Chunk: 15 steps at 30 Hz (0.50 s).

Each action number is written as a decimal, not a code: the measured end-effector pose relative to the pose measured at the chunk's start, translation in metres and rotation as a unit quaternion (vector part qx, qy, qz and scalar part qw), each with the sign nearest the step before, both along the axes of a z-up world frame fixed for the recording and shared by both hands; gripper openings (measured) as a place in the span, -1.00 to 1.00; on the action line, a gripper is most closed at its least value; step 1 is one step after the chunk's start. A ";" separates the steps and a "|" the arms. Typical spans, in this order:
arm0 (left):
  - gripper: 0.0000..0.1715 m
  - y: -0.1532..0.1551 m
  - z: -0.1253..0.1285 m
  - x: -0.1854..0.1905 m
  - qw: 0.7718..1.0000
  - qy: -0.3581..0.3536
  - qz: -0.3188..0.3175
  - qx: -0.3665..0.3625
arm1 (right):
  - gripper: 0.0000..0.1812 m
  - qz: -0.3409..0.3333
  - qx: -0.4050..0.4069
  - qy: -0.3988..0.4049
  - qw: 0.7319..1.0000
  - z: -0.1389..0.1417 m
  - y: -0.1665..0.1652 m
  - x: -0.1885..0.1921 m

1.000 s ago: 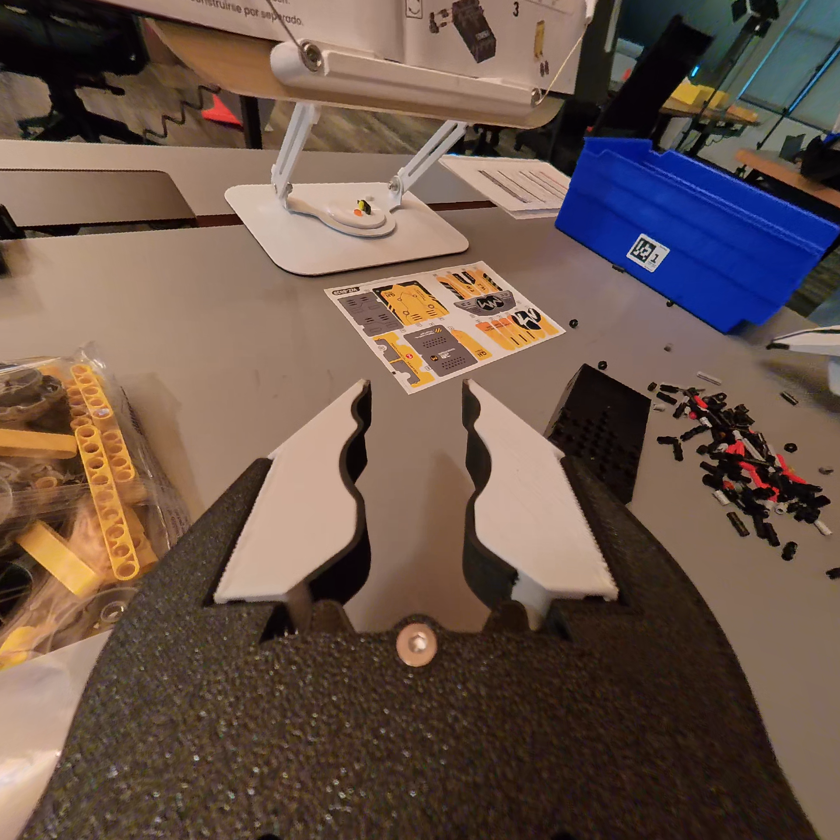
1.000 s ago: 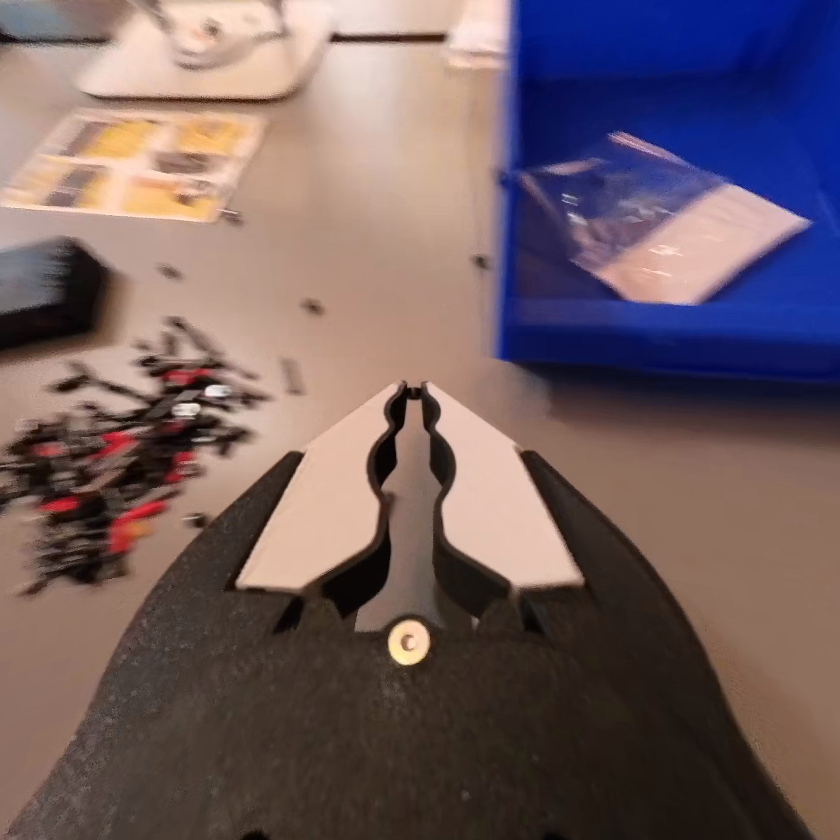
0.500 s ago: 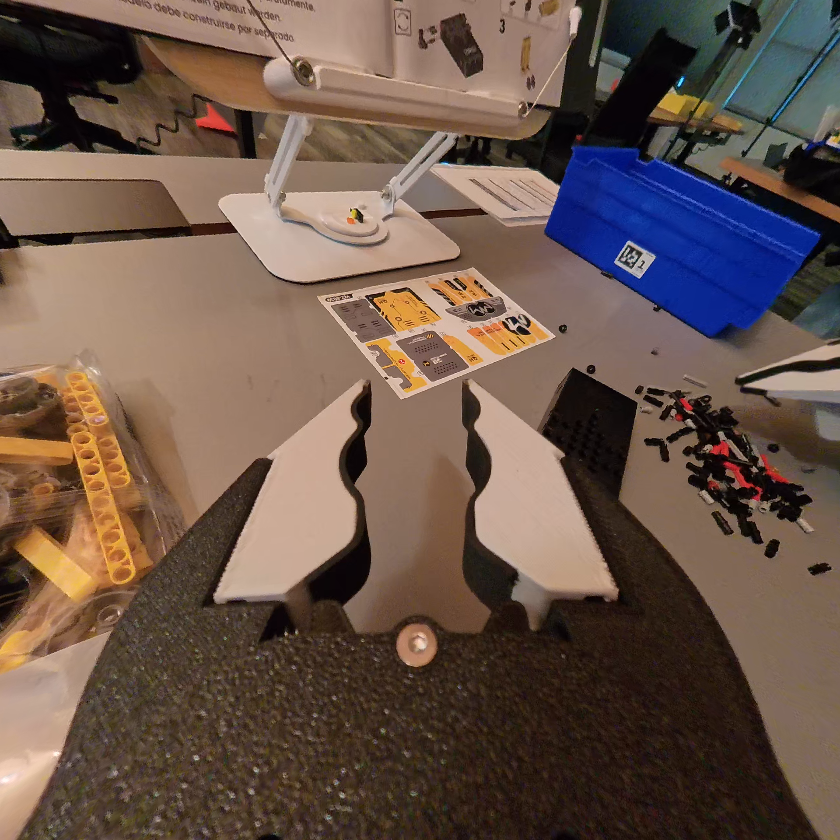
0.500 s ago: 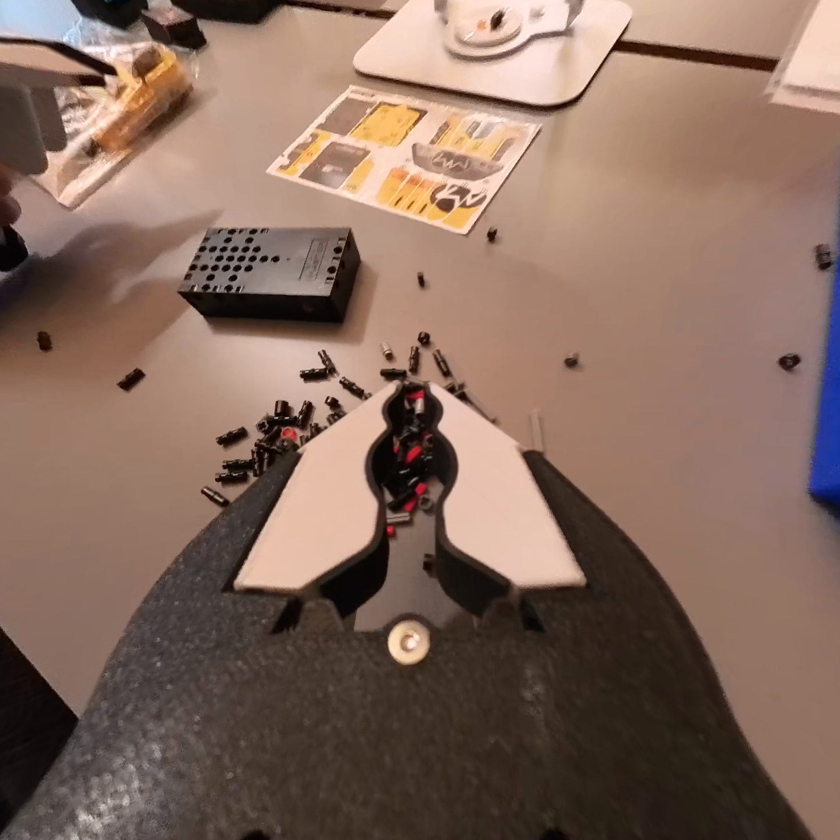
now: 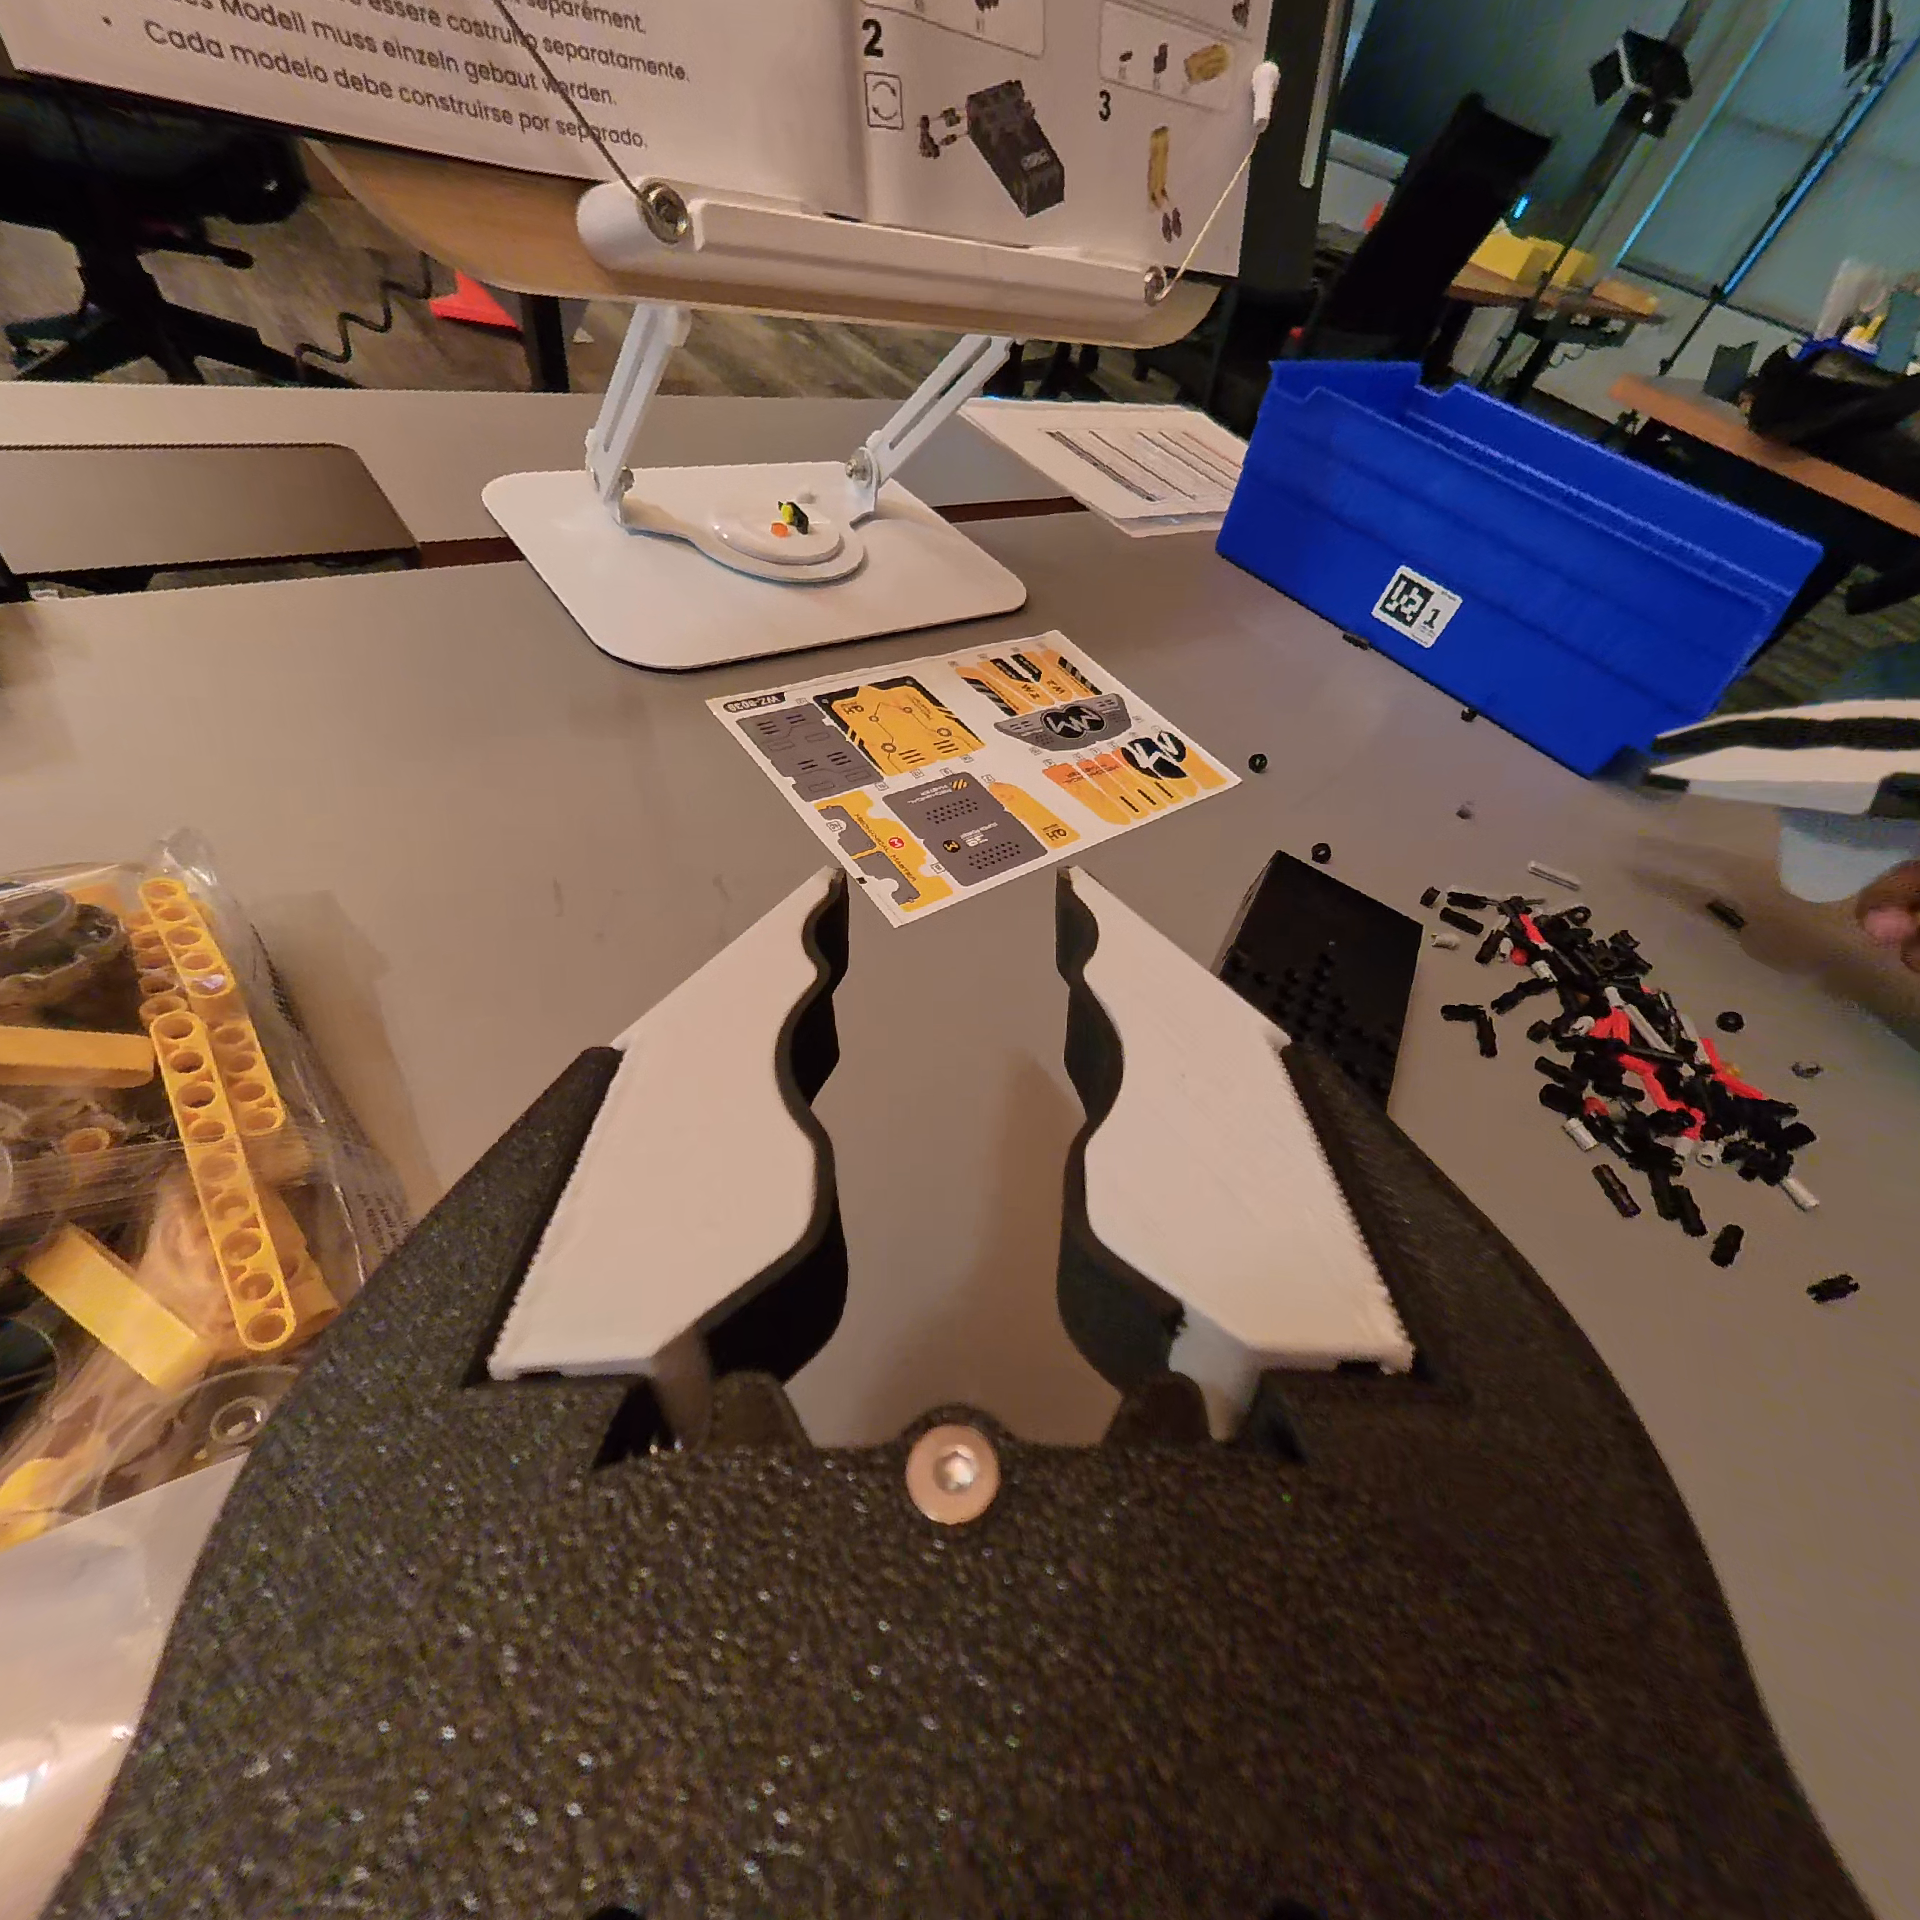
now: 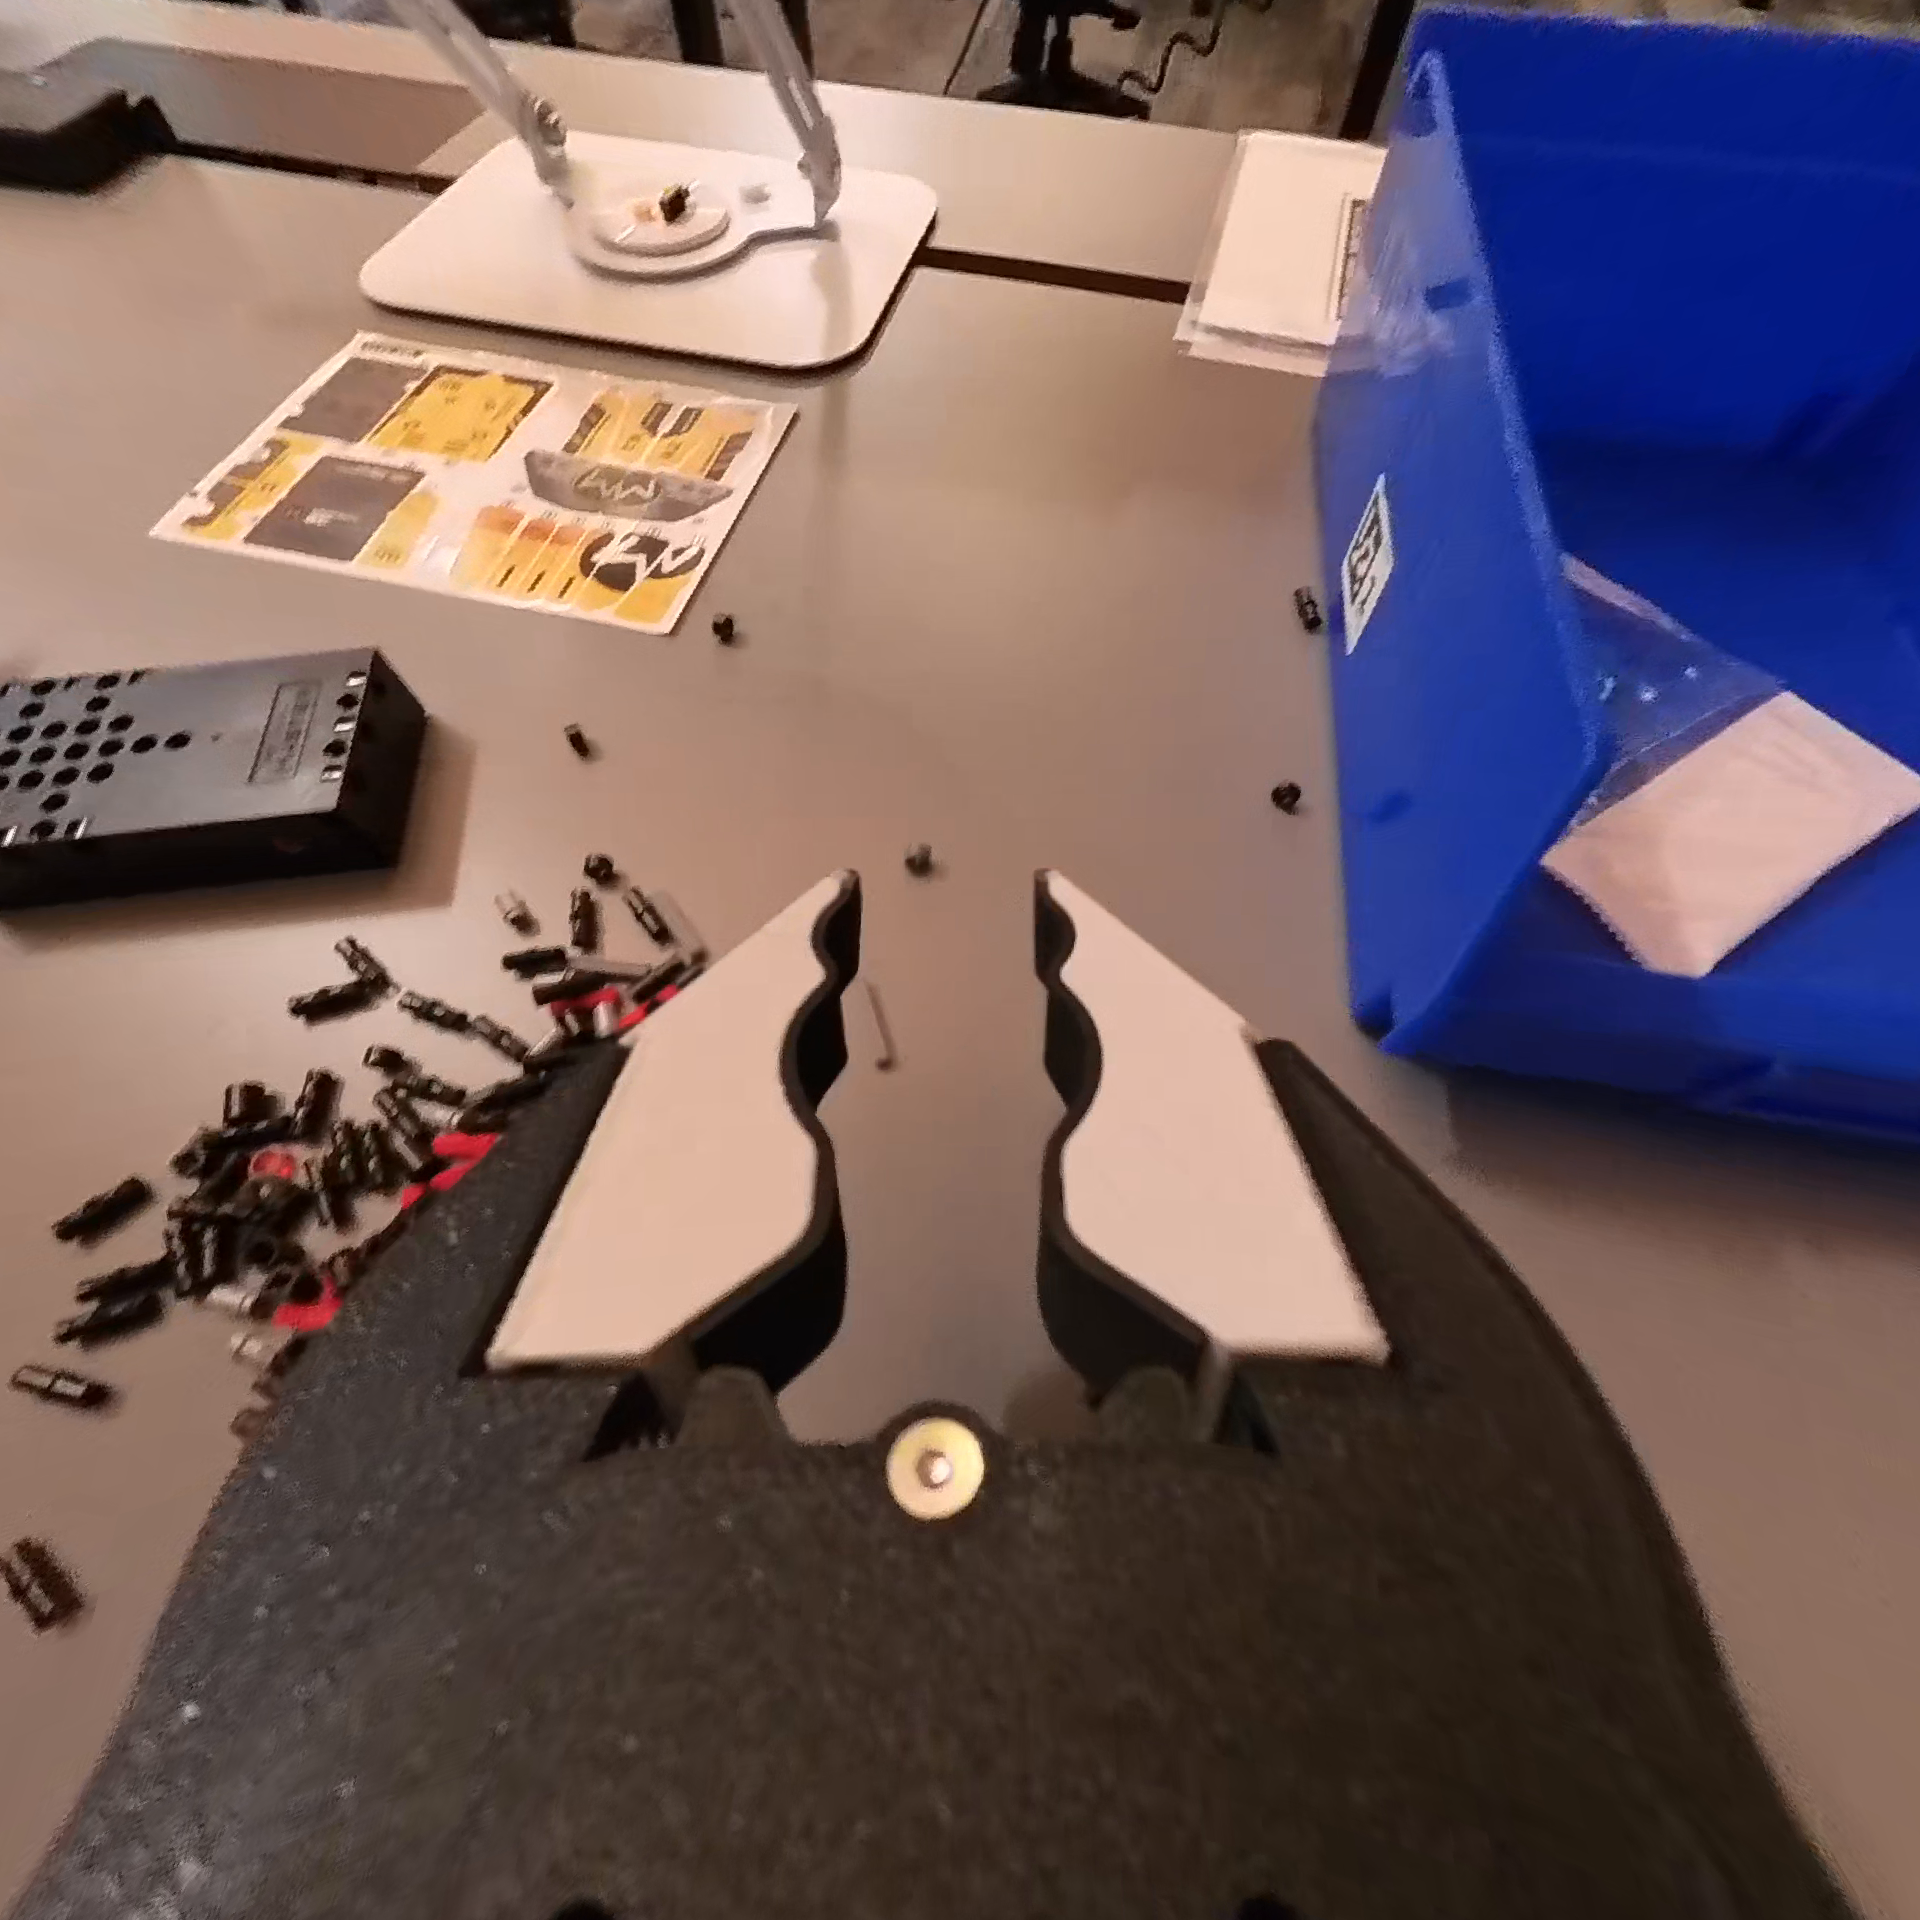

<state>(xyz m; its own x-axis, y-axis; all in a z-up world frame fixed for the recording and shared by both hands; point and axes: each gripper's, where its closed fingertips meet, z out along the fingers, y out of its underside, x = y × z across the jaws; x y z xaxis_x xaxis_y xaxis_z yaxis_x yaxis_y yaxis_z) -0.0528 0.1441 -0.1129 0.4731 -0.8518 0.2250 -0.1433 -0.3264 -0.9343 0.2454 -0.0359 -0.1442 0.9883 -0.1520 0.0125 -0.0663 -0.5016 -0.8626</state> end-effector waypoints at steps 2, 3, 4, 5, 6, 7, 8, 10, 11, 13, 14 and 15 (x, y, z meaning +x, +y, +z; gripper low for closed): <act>-0.54 -0.001 -0.001 0.001 1.000 0.001 -0.001 -0.001 | -0.61 -0.008 0.007 -0.007 1.000 0.002 0.009 0.007; -0.54 -0.001 -0.001 0.001 1.000 0.002 -0.002 -0.001 | -0.60 -0.012 0.006 -0.015 1.000 0.002 0.014 0.012; -0.54 -0.001 -0.001 0.001 1.000 0.002 -0.003 -0.001 | -0.58 -0.018 0.001 -0.026 1.000 0.000 0.019 0.017; -0.54 -0.002 -0.001 0.001 1.000 0.003 -0.003 0.000 | -0.57 -0.028 -0.006 -0.039 0.999 -0.002 0.024 0.024; -0.54 -0.002 0.000 0.001 1.000 0.002 -0.003 0.002 | -0.57 -0.040 -0.012 -0.049 0.998 -0.005 0.029 0.031; -0.54 -0.002 0.002 0.000 1.000 0.002 -0.002 0.005 | -0.57 -0.049 -0.014 -0.054 0.997 -0.008 0.033 0.035; -0.54 -0.001 0.003 0.000 1.000 0.001 0.000 0.008 | -0.57 -0.055 -0.014 -0.052 0.997 -0.011 0.036 0.038; -0.54 0.000 0.003 -0.002 1.000 0.002 0.004 0.011 | -0.57 -0.060 -0.010 -0.040 0.997 -0.015 0.039 0.039; -0.54 0.001 0.003 -0.002 1.000 0.003 0.005 0.010 | -0.57 -0.062 -0.008 -0.038 0.997 -0.016 0.039 0.040; -0.54 0.000 0.002 -0.001 1.000 0.001 0.001 0.008 | -0.57 -0.071 -0.007 -0.046 0.996 -0.016 0.031 0.043; -0.54 -0.002 0.003 0.000 1.000 -0.001 -0.004 0.008 | -0.58 -0.078 -0.005 -0.054 0.995 -0.014 0.025 0.047; -0.54 -0.004 0.003 0.001 1.000 -0.003 -0.013 0.010 | -0.58 -0.087 0.001 -0.062 0.994 -0.009 0.017 0.052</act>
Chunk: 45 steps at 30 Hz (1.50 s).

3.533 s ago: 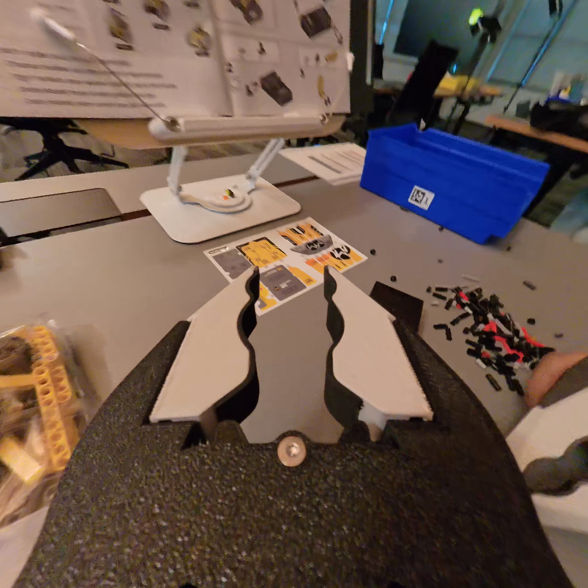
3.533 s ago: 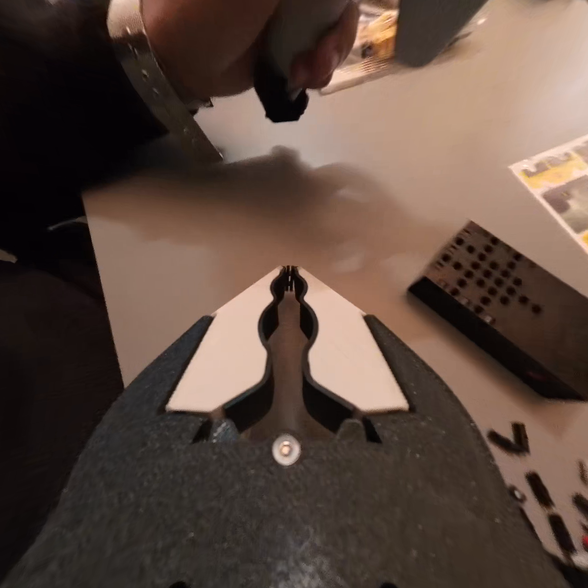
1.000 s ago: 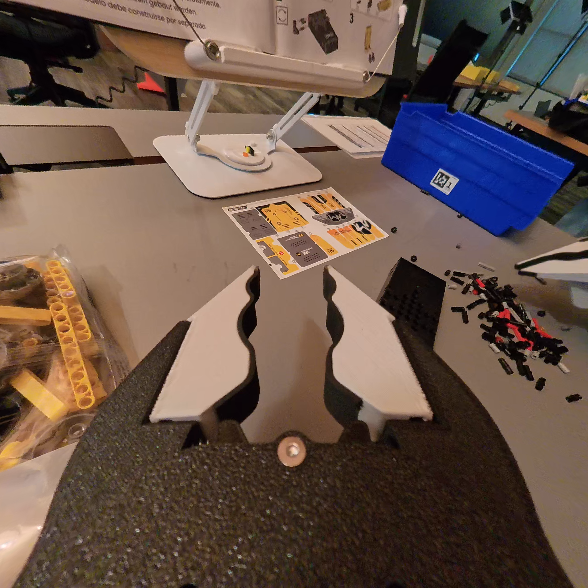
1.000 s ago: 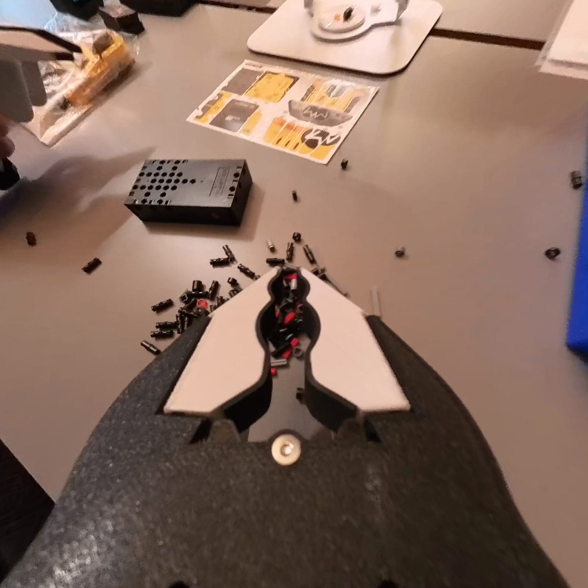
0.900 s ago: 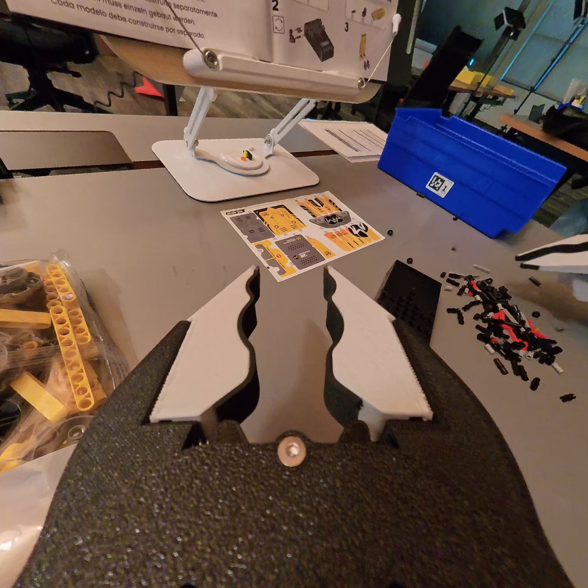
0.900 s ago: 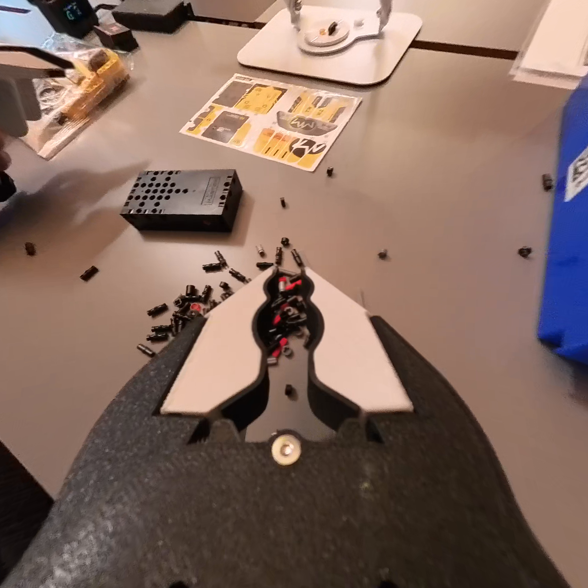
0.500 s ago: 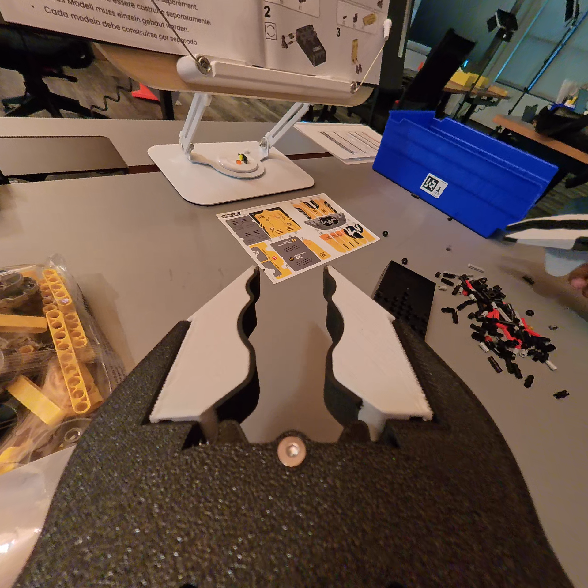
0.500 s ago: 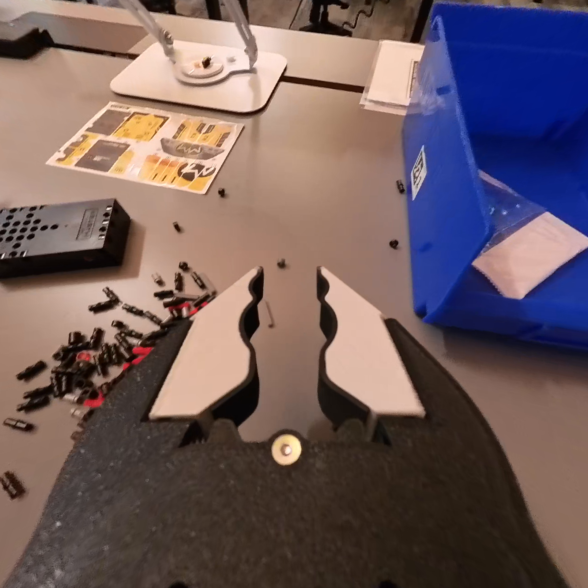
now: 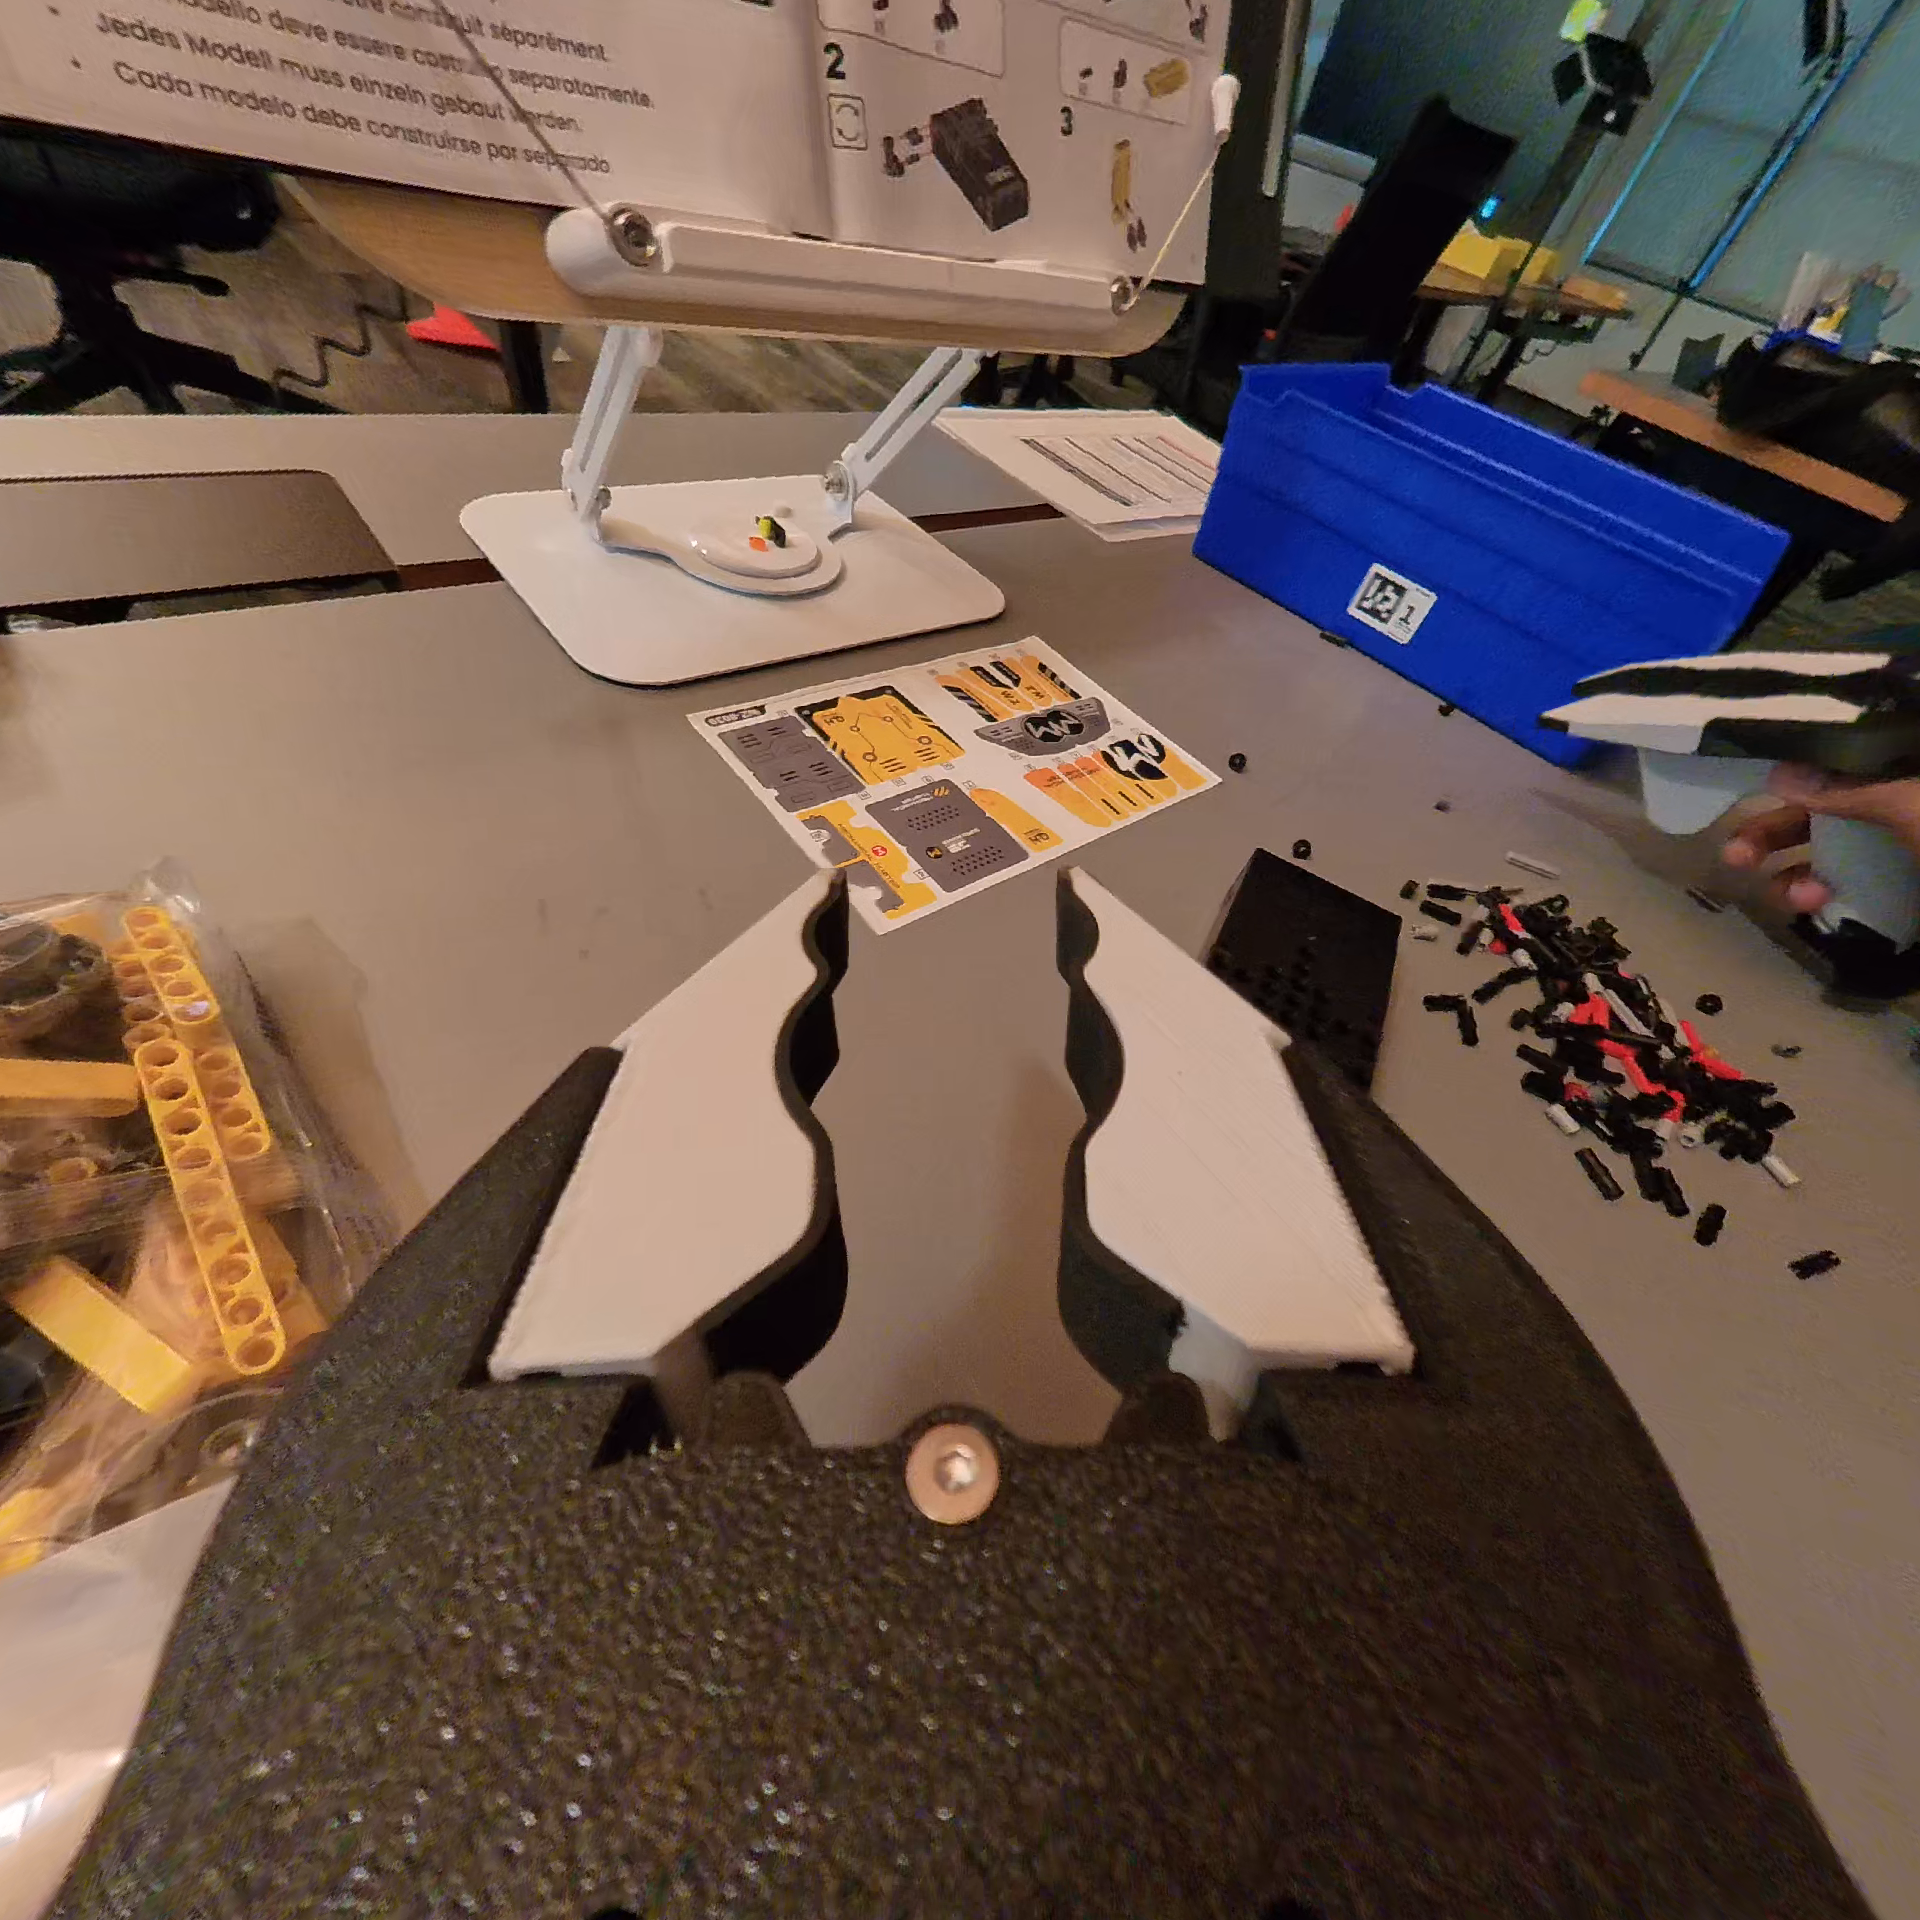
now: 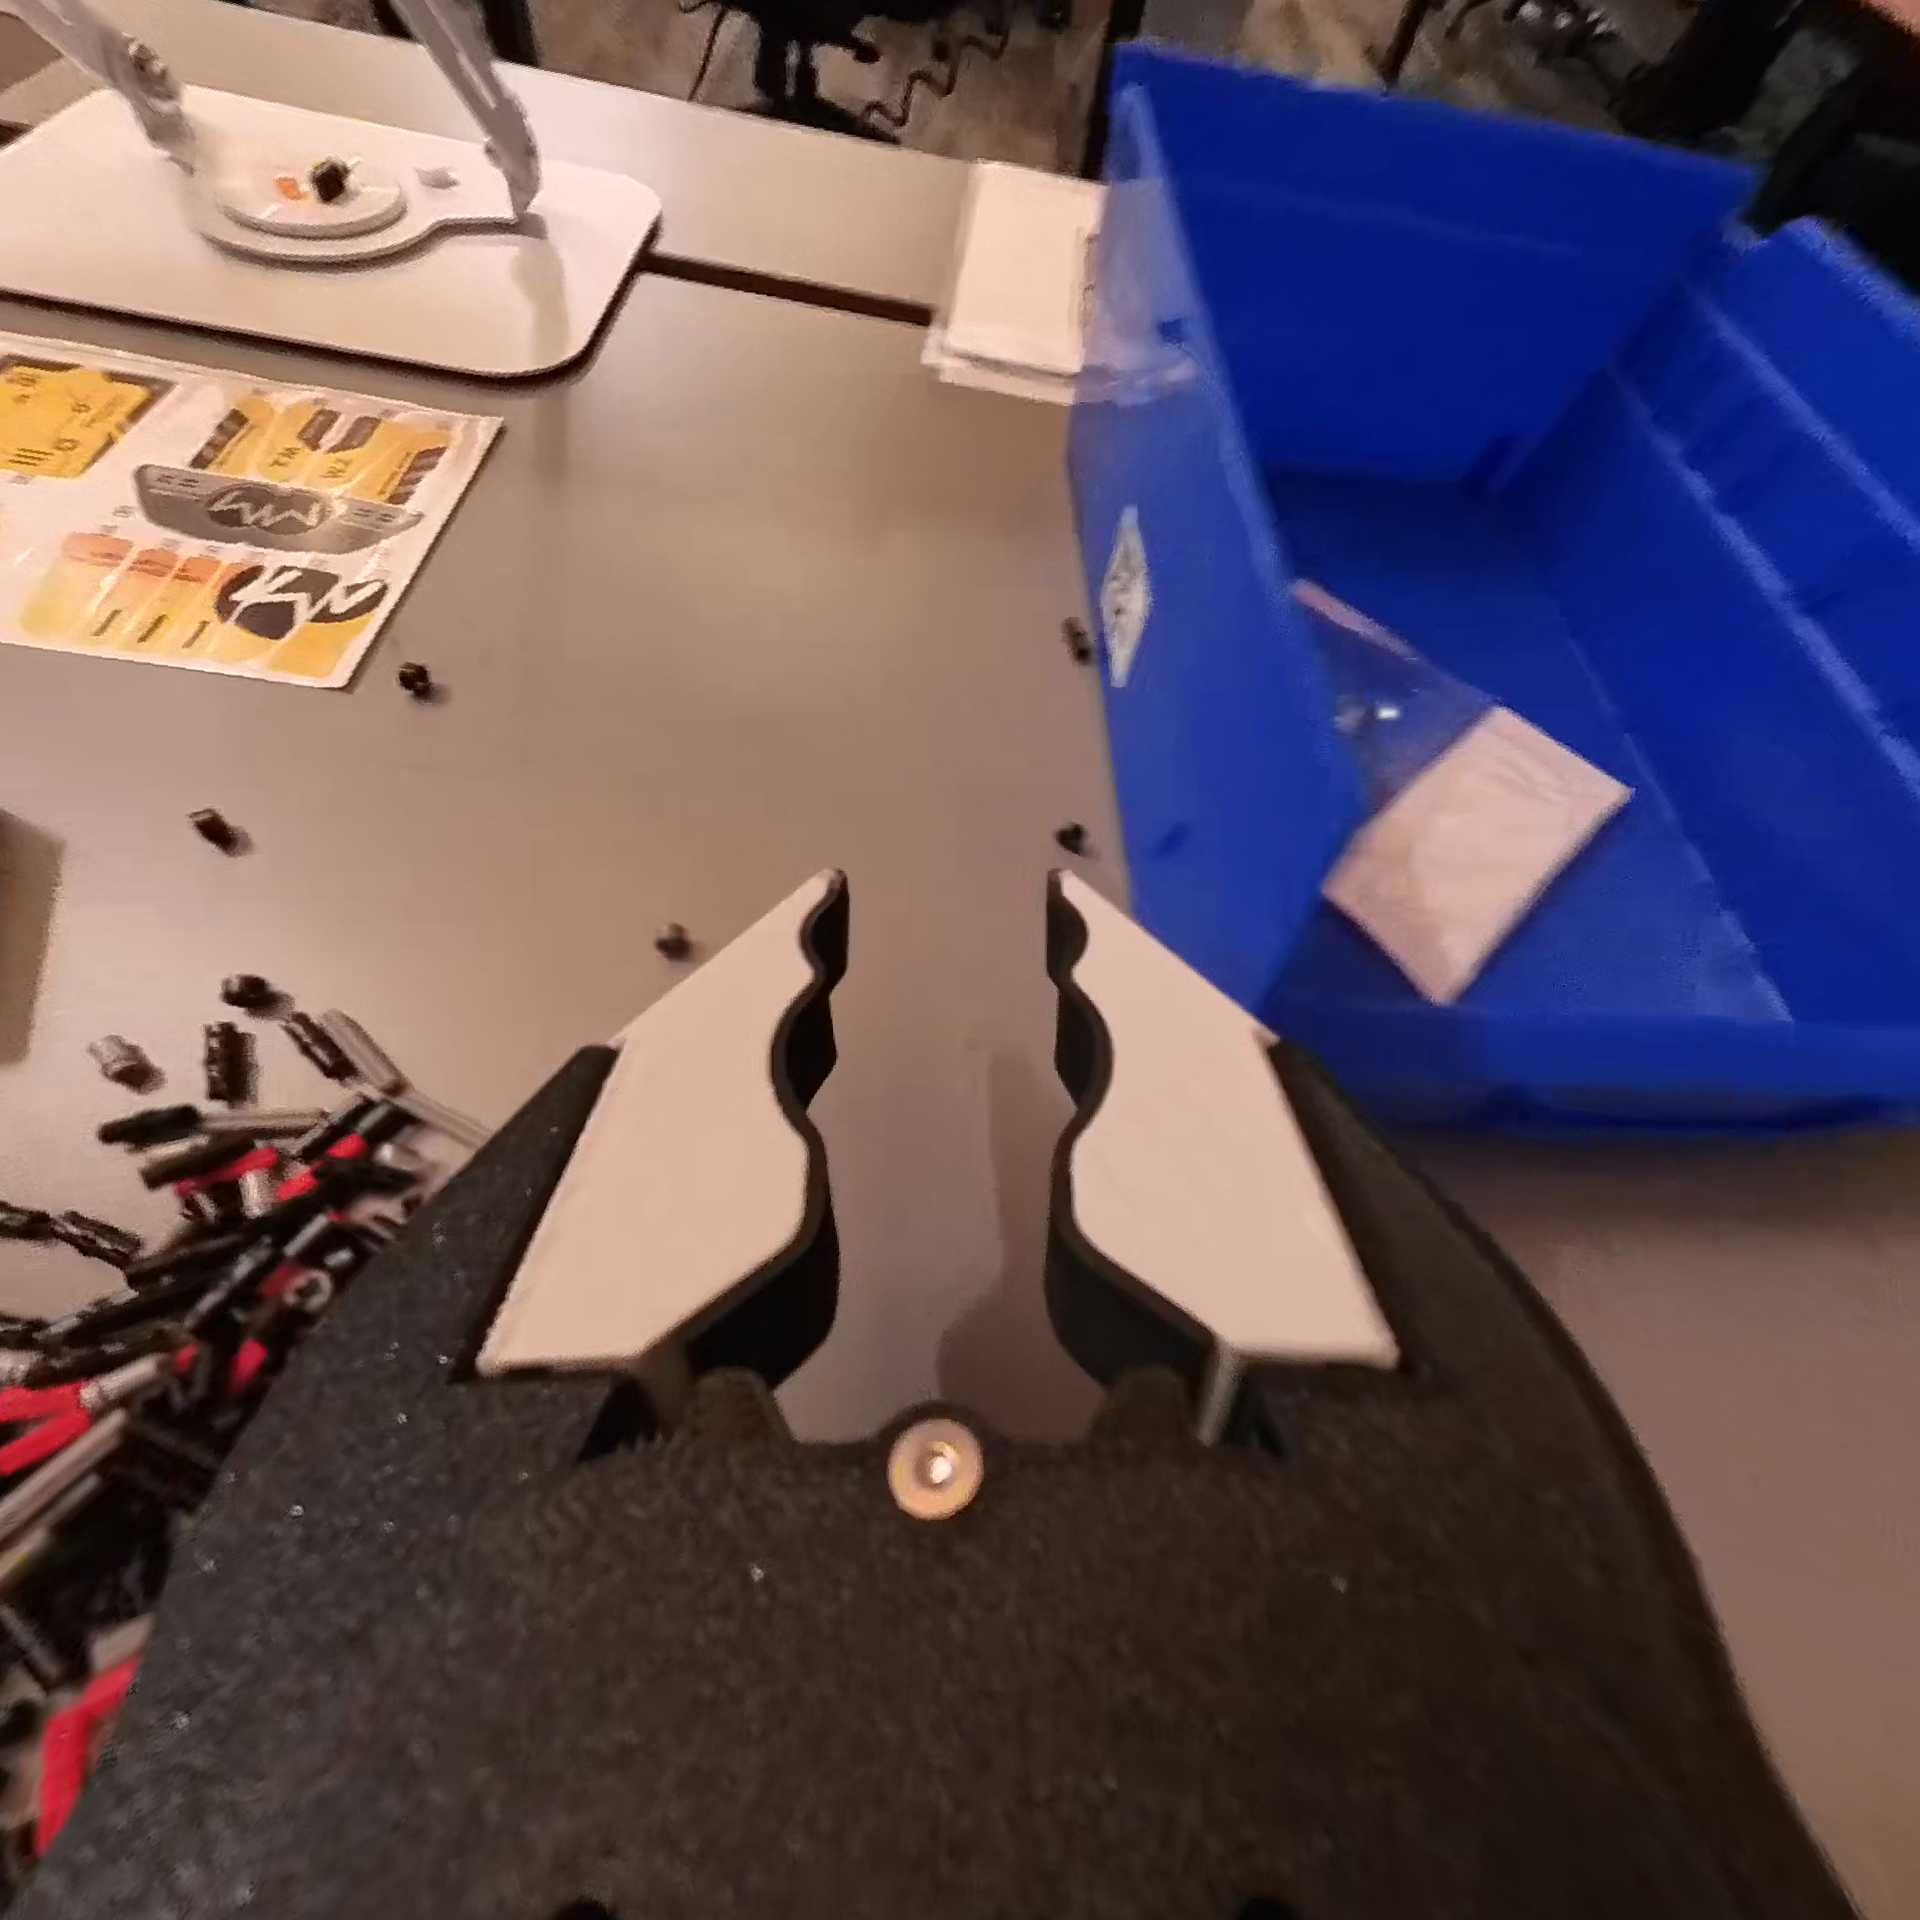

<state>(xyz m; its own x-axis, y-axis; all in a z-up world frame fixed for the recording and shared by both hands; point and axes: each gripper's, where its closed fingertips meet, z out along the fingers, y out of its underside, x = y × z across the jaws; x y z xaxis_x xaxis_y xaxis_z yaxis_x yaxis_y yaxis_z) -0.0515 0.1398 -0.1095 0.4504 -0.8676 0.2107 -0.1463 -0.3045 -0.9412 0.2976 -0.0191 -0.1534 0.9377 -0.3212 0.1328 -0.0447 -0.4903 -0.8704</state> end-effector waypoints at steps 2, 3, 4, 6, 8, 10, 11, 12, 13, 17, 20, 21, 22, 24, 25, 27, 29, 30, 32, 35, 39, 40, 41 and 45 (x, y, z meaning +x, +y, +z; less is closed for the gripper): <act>-0.54 -0.009 0.002 0.005 0.999 0.000 -0.031 0.009 | -0.61 -0.020 0.025 -0.008 0.999 0.013 -0.020 0.012; -0.54 -0.015 0.004 0.009 0.999 -0.001 -0.047 0.013 | -0.71 -0.026 0.043 -0.002 0.999 0.020 -0.030 0.018; -0.54 -0.022 0.007 0.015 0.998 -0.002 -0.063 0.014 | -0.77 -0.027 0.064 0.009 0.998 0.025 -0.040 0.022; -0.54 -0.040 0.019 0.033 0.994 -0.002 -0.106 0.018 | -0.77 -0.046 0.097 0.027 0.994 0.030 -0.059 0.035; -0.54 -0.063 0.031 0.059 0.987 0.017 -0.159 0.034 | -0.76 -0.057 0.108 0.038 0.992 0.027 -0.073 0.044; -0.54 -0.086 0.042 0.093 0.974 0.050 -0.214 0.061 | -0.74 -0.050 0.124 0.050 0.990 0.022 -0.077 0.043; -0.54 -0.097 0.046 0.113 0.965 0.066 -0.242 0.073 | -0.74 -0.043 0.132 0.055 0.989 0.022 -0.078 0.042; -0.54 -0.107 0.049 0.133 0.956 0.082 -0.269 0.085 | -0.74 -0.037 0.142 0.054 0.988 0.025 -0.078 0.040; -0.54 -0.116 0.048 0.154 0.945 0.099 -0.295 0.098 | -0.74 -0.037 0.153 0.046 0.986 0.029 -0.079 0.039; -0.54 -0.136 0.020 0.244 0.901 0.177 -0.376 0.126 | -0.74 -0.043 0.202 0.007 0.979 0.046 -0.088 0.036; -0.54 -0.128 -0.014 0.306 0.881 0.243 -0.385 0.129 | -0.74 -0.034 0.241 0.012 0.970 0.055 -0.094 0.034; -0.54 -0.127 -0.022 0.324 0.878 0.253 -0.387 0.128 | -0.74 -0.032 0.256 0.023 0.966 0.058 -0.097 0.035; -0.54 -0.127 -0.029 0.340 0.874 0.258 -0.392 0.122 | -0.75 -0.031 0.272 0.038 0.961 0.060 -0.100 0.036; -0.54 -0.133 -0.046 0.363 0.862 0.273 -0.414 0.105 | -0.75 -0.028 0.304 0.076 0.949 0.063 -0.106 0.040; -0.54 -0.135 -0.054 0.371 0.857 0.283 -0.418 0.105 | -0.75 -0.025 0.318 0.096 0.943 0.064 -0.109 0.042; -0.54 -0.133 -0.069 0.383 0.850 0.300 -0.416 0.121 | -0.74 -0.019 0.339 0.129 0.932 0.065 -0.113 0.044; -0.54 -0.134 -0.075 0.391 0.851 0.297 -0.414 0.129 | -0.74 -0.015 0.347 0.137 0.928 0.067 -0.115 0.044; -0.54 -0.136 -0.076 0.394 0.852 0.294 -0.414 0.125 | -0.74 -0.015 0.347 0.134 0.928 0.067 -0.115 0.043; -0.55 -0.136 -0.081 0.395 0.851 0.301 -0.416 0.115 | -0.74 -0.014 0.342 0.120 0.932 0.068 -0.114 0.041; -0.67 -0.134 -0.087 0.396 0.850 0.308 -0.413 0.109 | -0.74 -0.010 0.333 0.105 0.937 0.067 -0.112 0.038; -0.78 -0.135 -0.089 0.399 0.856 0.296 -0.412 0.098 | -0.74 -0.012 0.339 0.114 0.934 0.067 -0.113 0.039; -0.83 -0.136 -0.090 0.399 0.856 0.295 -0.415 0.094 | -0.74 -0.013 0.341 0.118 0.933 0.067 -0.114 0.040; -0.96 -0.137 -0.089 0.399 0.857 0.292 -0.414 0.089 | -0.74 -0.013 0.343 0.121 0.932 0.067 -0.114 0.041; -0.96 -0.138 -0.086 0.393 0.858 0.292 -0.413 0.088 | -0.74 -0.014 0.341 0.119 0.933 0.067 -0.113 0.041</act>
